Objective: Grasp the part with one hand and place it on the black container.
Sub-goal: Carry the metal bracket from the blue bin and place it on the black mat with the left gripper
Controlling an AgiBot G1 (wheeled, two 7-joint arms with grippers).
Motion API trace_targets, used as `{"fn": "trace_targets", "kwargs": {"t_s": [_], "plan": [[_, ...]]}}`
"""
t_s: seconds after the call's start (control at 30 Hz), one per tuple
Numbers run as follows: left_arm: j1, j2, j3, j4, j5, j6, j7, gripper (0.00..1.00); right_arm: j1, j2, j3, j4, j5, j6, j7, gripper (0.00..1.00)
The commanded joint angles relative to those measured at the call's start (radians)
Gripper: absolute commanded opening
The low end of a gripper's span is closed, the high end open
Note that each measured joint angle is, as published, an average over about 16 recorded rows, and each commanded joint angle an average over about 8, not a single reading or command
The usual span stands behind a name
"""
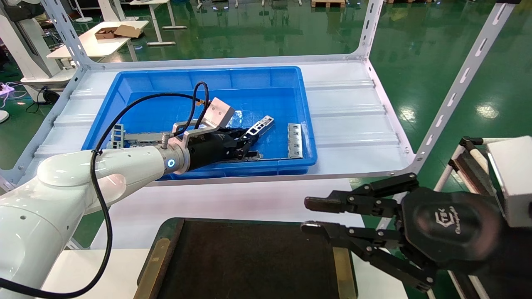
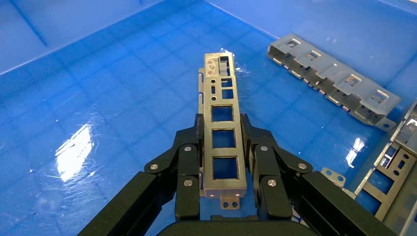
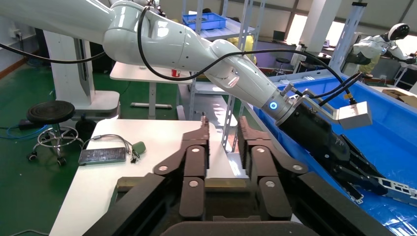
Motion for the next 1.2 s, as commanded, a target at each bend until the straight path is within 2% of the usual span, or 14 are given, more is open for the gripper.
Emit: {"fn": "trace_targets", "kwargs": {"t_s": [0.03,0.37,0.73,1.0,1.2], "plan": [[0.002,0.0,0.007,-0.002,-0.007,-0.005,-0.002,0.0,0.0,0.0,0.0,0.0,0.0,0.0,0.0,0.0],[-0.037,-0.018,-0.018,-0.027,-0.095,0.07,0.057,0.0,0.0,0.0,0.0,0.0,0.0,0.0,0.0,0.0],[-0.051,-0.129,-0.066,-0.084,-0.194,0.43,0.168,0.0,0.0,0.0,0.0,0.0,0.0,0.0,0.0,0.0],[0.039,-0.222,-0.079,-0.213,-0.243,0.626,0.141,0.0,0.0,0.0,0.0,0.0,0.0,0.0,0.0,0.0],[0.182,-0.296,-0.075,-0.392,-0.265,0.66,0.068,0.0,0.0,0.0,0.0,0.0,0.0,0.0,0.0,0.0]]}}
